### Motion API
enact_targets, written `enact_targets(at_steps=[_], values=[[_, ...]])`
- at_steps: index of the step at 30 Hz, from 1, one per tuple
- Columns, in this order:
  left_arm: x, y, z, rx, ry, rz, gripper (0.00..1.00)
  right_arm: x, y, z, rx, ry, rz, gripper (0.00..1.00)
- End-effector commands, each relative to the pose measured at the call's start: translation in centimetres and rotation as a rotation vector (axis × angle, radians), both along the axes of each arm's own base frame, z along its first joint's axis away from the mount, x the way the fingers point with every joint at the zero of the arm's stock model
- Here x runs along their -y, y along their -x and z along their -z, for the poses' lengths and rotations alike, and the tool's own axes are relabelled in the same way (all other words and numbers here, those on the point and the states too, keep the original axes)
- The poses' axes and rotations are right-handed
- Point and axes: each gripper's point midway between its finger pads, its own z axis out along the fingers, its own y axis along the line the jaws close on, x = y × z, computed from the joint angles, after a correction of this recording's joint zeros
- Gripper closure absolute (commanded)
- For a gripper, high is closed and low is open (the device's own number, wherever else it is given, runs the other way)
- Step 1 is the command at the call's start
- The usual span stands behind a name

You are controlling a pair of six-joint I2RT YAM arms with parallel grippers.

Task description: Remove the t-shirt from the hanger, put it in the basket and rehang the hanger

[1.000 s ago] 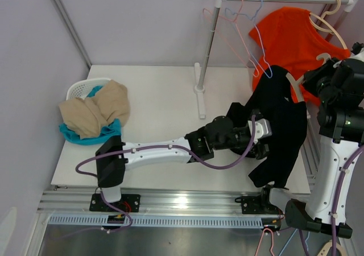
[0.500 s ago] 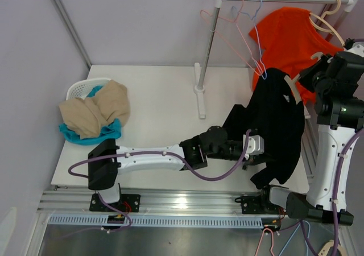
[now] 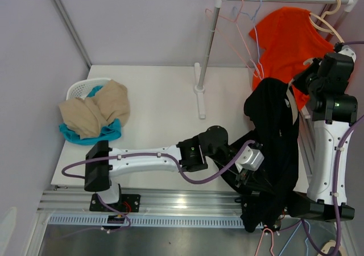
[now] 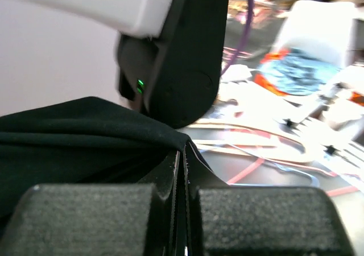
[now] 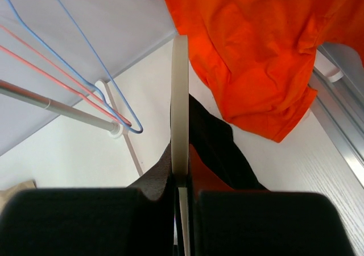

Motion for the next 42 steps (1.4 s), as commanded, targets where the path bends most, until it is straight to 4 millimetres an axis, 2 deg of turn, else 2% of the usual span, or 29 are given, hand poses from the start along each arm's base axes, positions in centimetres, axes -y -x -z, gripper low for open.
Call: enact_targets(at_steps=[1, 3, 5, 6, 7, 8, 9, 10, 11, 12, 13, 14, 15, 16, 19, 20, 22, 26, 29, 30, 32, 34, 35, 37, 38, 39, 40, 41, 42], values=[[-2.9, 4.6, -1.0, -0.024, -0.027, 0.325, 0.99, 0.1, -0.3, -4.4, 0.164, 0.005, 0.025, 1.0], [-3.0, 4.7, 0.3, -0.029, -0.081, 0.344, 0.99, 0.2, 0.1, -5.3, 0.173, 0.016, 0.023, 1.0], [-2.3, 4.0, 4.2, -0.017, -0.208, 0.306, 0.99, 0.0, 0.5, -5.3, 0.138, 0.015, 0.009, 1.0], [-1.4, 2.5, 5.6, -0.017, -0.245, 0.225, 0.99, -0.5, 0.3, -6.6, 0.146, 0.018, -0.029, 1.0], [-1.6, 1.4, 9.2, -0.049, -0.317, 0.19, 0.99, -0.7, 0.8, -5.9, 0.096, 0.015, -0.047, 1.0], [-1.8, 0.0, 9.2, -0.079, -0.304, 0.154, 0.99, -1.0, 0.8, -6.2, 0.086, 0.016, -0.064, 1.0], [-1.6, -4.0, 9.2, -0.185, -0.332, 0.029, 0.99, -1.2, 0.9, -7.0, 0.09, 0.032, -0.085, 1.0], [-2.3, -6.2, 11.3, -0.238, -0.302, -0.048, 0.99, -1.5, 1.3, -6.5, 0.062, 0.032, -0.101, 1.0], [-2.6, -9.1, 10.7, -0.304, -0.282, -0.14, 0.99, -1.6, 1.6, -6.5, 0.059, 0.04, -0.106, 1.0], [-3.4, -14.5, 10.1, -0.378, -0.264, -0.296, 0.99, -1.6, 1.8, -6.5, 0.056, 0.046, -0.109, 1.0], [-4.0, -17.7, 11.6, -0.492, -0.312, -0.44, 0.99, -1.6, 2.3, -6.4, 0.049, 0.064, -0.116, 1.0], [-5.4, -21.3, 11.3, -0.531, -0.303, -0.561, 0.99, -1.6, 2.5, -6.4, 0.046, 0.074, -0.122, 1.0], [-6.1, -22.7, 11.4, -0.543, -0.303, -0.635, 0.99, -1.5, 2.6, -6.3, 0.041, 0.083, -0.123, 1.0], [-7.2, -25.6, 13.1, -0.532, -0.318, -0.819, 0.99, -1.5, 2.6, -6.2, 0.029, 0.09, -0.13, 1.0], [-10.6, -31.0, 13.1, -0.587, -0.327, -1.14, 0.99, -3.0, 2.7, -5.3, -0.043, 0.088, -0.223, 1.0], [-11.8, -32.5, 13.5, -0.618, -0.346, -1.212, 0.99, -4.4, 2.8, -4.9, -0.068, 0.106, -0.278, 1.0], [-12.9, -33.7, 14.5, -0.644, -0.384, -1.278, 0.99, -5.6, 3.1, -3.9, -0.104, 0.139, -0.296, 1.0], [-14.8, -34.7, 15.6, -0.651, -0.372, -1.397, 0.99, -5.0, 3.3, -3.9, -0.088, 0.186, -0.238, 1.0], [-16.2, -35.1, 16.7, -0.673, -0.417, -1.47, 0.99, -4.5, 3.0, -5.4, -0.015, 0.206, -0.21, 1.0], [-17.0, -35.2, 17.5, -0.686, -0.443, -1.504, 0.99, -4.4, 2.5, -6.6, 0.049, 0.219, -0.204, 1.0], [-18.7, -35.6, 17.2, -0.717, -0.422, -1.532, 0.99, -3.8, 2.2, -7.5, 0.098, 0.223, -0.177, 1.0], [-19.2, -35.2, 16.2, -0.714, -0.378, -1.501, 0.99, -2.9, 1.3, -8.5, 0.144, 0.227, -0.149, 1.0], [-19.9, -34.6, 14.3, -0.696, -0.325, -1.494, 0.99, -3.0, 0.8, -8.7, 0.151, 0.23, -0.155, 1.0], [-20.4, -34.0, 12.2, -0.652, -0.283, -1.478, 0.99, -3.2, -1.0, -9.0, 0.184, 0.242, -0.169, 1.0], [-20.9, -34.1, 10.2, -0.636, -0.249, -1.489, 0.99, -3.2, -1.8, -8.9, 0.195, 0.253, -0.176, 1.0], [-22.0, -34.1, 7.7, -0.575, -0.233, -1.513, 0.99, -3.2, -3.0, -10.3, 0.269, 0.271, -0.168, 1.0], [-23.2, -34.6, 7.0, -0.551, -0.242, -1.562, 0.99, -3.0, -4.1, -8.9, 0.255, 0.278, -0.162, 1.0], [-25.2, -36.1, 3.5, -0.545, -0.182, -1.599, 0.99, -2.5, -4.7, -8.6, 0.265, 0.299, -0.157, 1.0], [-26.4, -36.7, 0.8, -0.541, -0.156, -1.6, 0.99, -2.1, -5.6, -10.6, 0.369, 0.328, -0.145, 1.0]])
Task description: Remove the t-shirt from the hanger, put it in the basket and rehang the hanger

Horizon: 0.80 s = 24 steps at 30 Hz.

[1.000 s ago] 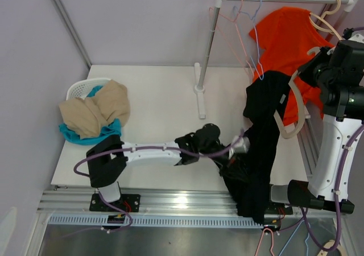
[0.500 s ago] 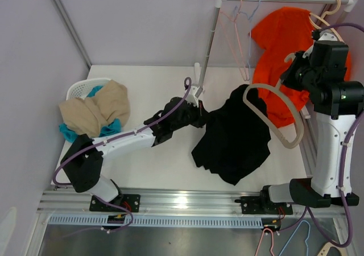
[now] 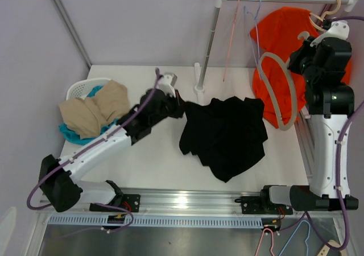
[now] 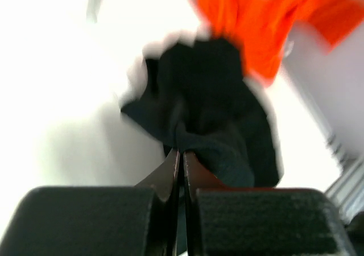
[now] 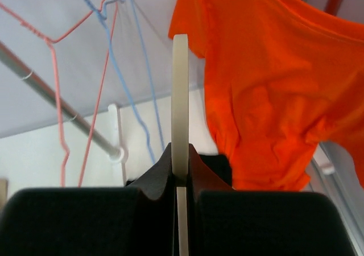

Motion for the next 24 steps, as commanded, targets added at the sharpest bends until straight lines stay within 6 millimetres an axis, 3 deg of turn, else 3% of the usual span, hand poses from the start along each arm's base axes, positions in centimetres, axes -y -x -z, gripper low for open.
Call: enact_targets(at_steps=[1, 2, 3, 4, 6, 7, 9, 10, 12, 14, 15, 20, 21, 24], values=[[-4.4, -2.5, -12.6, 0.205, 0.105, -0.032, 0.99, 1.0, -3.7, -4.2, 0.259, 0.063, -0.002, 1.0], [-6.9, -4.0, -15.8, 0.256, 0.139, -0.076, 0.99, 1.0, -4.5, -3.8, 0.269, 0.053, -0.039, 1.0], [-7.9, -4.4, -18.7, 0.305, 0.161, -0.082, 0.99, 1.3, -5.1, -4.6, 0.303, 0.053, -0.045, 1.0], [-8.4, -5.4, -18.9, 0.307, 0.15, -0.088, 0.99, 1.2, -5.6, -4.8, 0.304, 0.05, -0.071, 1.0], [-11.2, -6.3, -24.3, 0.421, 0.133, -0.141, 0.99, 1.7, -7.4, -5.6, 0.313, 0.05, -0.09, 1.0], [-11.6, -7.6, -24.5, 0.434, 0.111, -0.161, 0.99, 1.8, -8.3, -5.8, 0.316, 0.053, -0.099, 1.0], [-14.4, -7.6, -30.2, 0.56, 0.099, -0.23, 0.99, 1.6, -10.5, -6.7, 0.351, 0.048, -0.133, 1.0], [-14.8, -9.0, -30.2, 0.56, 0.081, -0.245, 0.99, 1.4, -11.2, -7.1, 0.374, 0.046, -0.153, 1.0], [-17.9, -8.1, -36.3, 0.712, 0.08, -0.338, 0.99, 0.9, -13.6, -8.0, 0.421, 0.033, -0.192, 1.0], [-20.8, -8.9, -38.7, 0.77, 0.055, -0.433, 0.99, 0.3, -15.2, -8.6, 0.432, 0.027, -0.234, 1.0], [-22.5, -8.5, -40.0, 0.793, 0.05, -0.496, 0.99, 0.3, -16.9, -8.9, 0.43, 0.025, -0.248, 1.0], [-30.7, -8.4, -40.4, 0.785, -0.019, -0.733, 0.99, -0.2, -21.0, -8.3, 0.449, -0.042, -0.293, 1.0], [-31.4, -8.3, -40.0, 0.777, -0.037, -0.752, 0.99, -0.2, -21.5, -8.7, 0.48, -0.047, -0.301, 1.0], [-33.8, -8.4, -38.0, 0.735, -0.1, -0.824, 0.99, -1.1, -23.4, -6.5, 0.448, -0.079, -0.317, 1.0]])
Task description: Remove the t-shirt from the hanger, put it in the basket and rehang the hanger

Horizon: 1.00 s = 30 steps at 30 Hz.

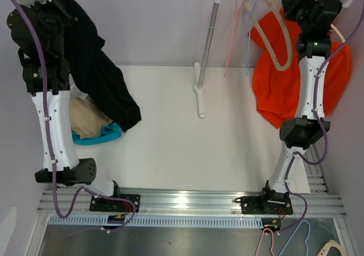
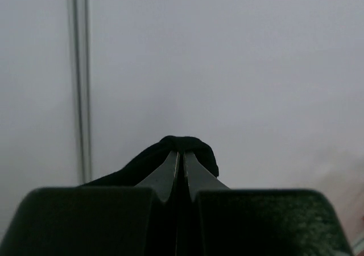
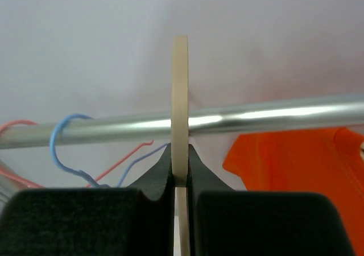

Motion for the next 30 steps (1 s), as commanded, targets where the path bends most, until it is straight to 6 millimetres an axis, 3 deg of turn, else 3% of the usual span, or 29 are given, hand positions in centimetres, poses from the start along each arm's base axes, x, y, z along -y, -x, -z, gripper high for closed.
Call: enact_targets(at_steps=[1, 2, 3, 4, 5, 6, 7, 8, 9, 10, 11, 13, 14, 16, 17, 18, 19, 21, 22, 26, 28, 30], values=[[-2.7, 2.1, 0.1, 0.004, -0.025, -0.126, 0.99, -1.6, -1.1, -0.3, 0.04, -0.026, -0.053, 1.0], [-3.6, 0.4, 3.6, -0.072, -0.028, -0.156, 0.99, -2.5, -1.6, 0.7, 0.017, -0.022, -0.065, 1.0], [-4.2, 0.9, 4.0, -0.074, -0.026, -0.184, 0.99, -2.9, -1.9, 1.4, 0.003, -0.018, -0.072, 1.0], [-5.1, 2.7, 3.5, -0.051, -0.015, -0.227, 0.99, -3.2, -2.3, 2.7, -0.026, -0.02, -0.076, 1.0], [-5.3, 1.7, 7.0, -0.125, -0.008, -0.226, 0.99, -4.2, -2.5, 3.2, -0.03, -0.011, -0.096, 1.0], [-5.5, 2.2, 7.6, -0.135, -0.006, -0.233, 0.99, -4.4, -2.6, 3.6, -0.033, -0.005, -0.101, 1.0], [-5.7, 4.1, 7.2, -0.12, 0.002, -0.258, 0.99, -4.7, -2.7, 3.9, -0.038, -0.002, -0.102, 1.0], [-5.9, 3.6, 10.9, -0.197, 0.013, -0.266, 0.99, -5.4, -2.7, 4.3, -0.043, 0.003, -0.11, 1.0], [-5.9, 5.4, 10.4, -0.168, 0.021, -0.278, 0.99, -5.5, -2.7, 4.4, -0.048, 0.004, -0.111, 1.0], [-6.0, 5.8, 11.1, -0.174, 0.032, -0.288, 0.99, -5.7, -2.7, 4.6, -0.052, 0.003, -0.119, 1.0], [-6.2, 5.2, 14.1, -0.24, 0.031, -0.297, 0.99, -5.9, -2.4, 4.4, -0.055, 0.004, -0.122, 1.0], [-6.6, 5.5, 15.7, -0.287, 0.03, -0.319, 0.99, -6.4, -2.1, 4.5, -0.063, 0.005, -0.137, 1.0], [-7.1, 5.4, 18.1, -0.346, 0.029, -0.348, 0.99, -6.6, -1.9, 4.3, -0.06, 0.008, -0.143, 1.0], [-7.2, 5.6, 19.3, -0.366, 0.037, -0.36, 0.99, -7.0, -1.6, 4.3, -0.065, 0.012, -0.153, 1.0], [-7.2, 5.7, 21.3, -0.401, 0.042, -0.361, 0.99, -7.0, -1.5, 4.5, -0.074, 0.017, -0.149, 0.95], [-7.1, 5.8, 21.8, -0.408, 0.049, -0.352, 0.99, -7.0, -1.3, 4.4, -0.076, 0.021, -0.141, 0.85], [-7.1, 5.9, 22.6, -0.421, 0.06, -0.36, 0.99, -6.8, -1.3, 4.5, -0.083, 0.029, -0.126, 0.63], [-7.6, 6.3, 25.8, -0.497, 0.09, -0.389, 0.99, -6.4, -0.9, 4.8, -0.106, 0.025, -0.107, 0.48], [-7.9, 6.4, 25.8, -0.496, 0.092, -0.409, 0.99, -6.4, -0.7, 4.6, -0.103, 0.025, -0.106, 0.44], [-9.0, 6.5, 29.5, -0.594, 0.134, -0.481, 0.99, -4.5, 0.7, 4.1, -0.122, -0.006, -0.039, 0.29], [-10.6, 6.6, 31.3, -0.636, 0.208, -0.537, 0.99, -3.1, 2.4, 2.5, -0.111, -0.027, -0.002, 0.23], [-12.1, 7.4, 33.0, -0.7, 0.265, -0.576, 0.99, -0.6, 3.5, 2.7, -0.139, -0.041, 0.068, 0.21]])
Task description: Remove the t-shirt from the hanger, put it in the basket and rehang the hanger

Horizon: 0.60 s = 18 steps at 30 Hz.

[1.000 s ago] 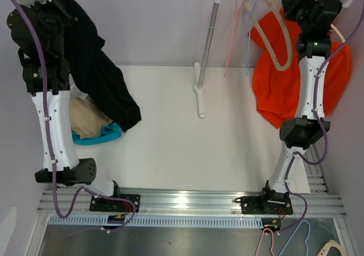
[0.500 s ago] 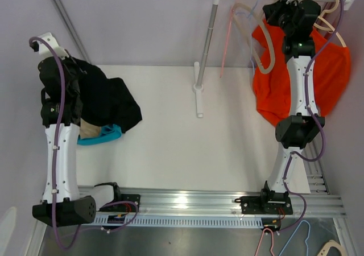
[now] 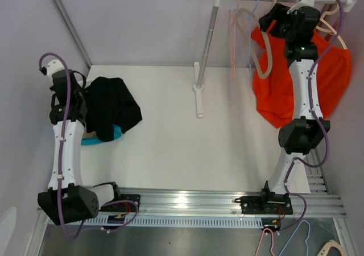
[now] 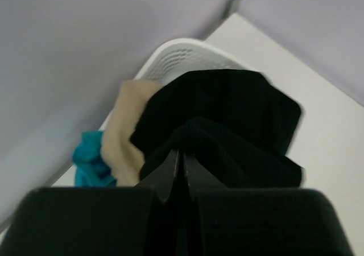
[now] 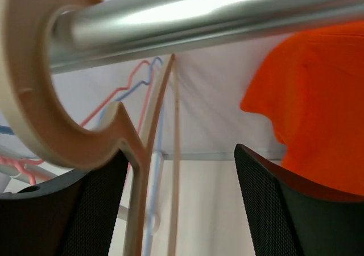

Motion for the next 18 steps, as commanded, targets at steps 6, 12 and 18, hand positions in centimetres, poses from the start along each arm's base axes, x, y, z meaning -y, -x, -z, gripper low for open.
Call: enact_targets(at_steps=[6, 12, 18], values=[[-6.1, 2.1, 2.0, -0.016, 0.078, -0.257, 0.94, 7.5, 8.5, -7.1, 0.11, 0.017, 0.23, 0.17], [-9.5, 1.6, 6.8, -0.202, 0.271, -0.42, 0.99, 11.4, 10.9, -7.7, 0.094, 0.049, 0.355, 0.16], [-9.9, 2.1, 6.1, -0.232, 0.299, -0.486, 0.01, 14.4, 10.5, -8.3, 0.101, 0.079, 0.373, 0.15]])
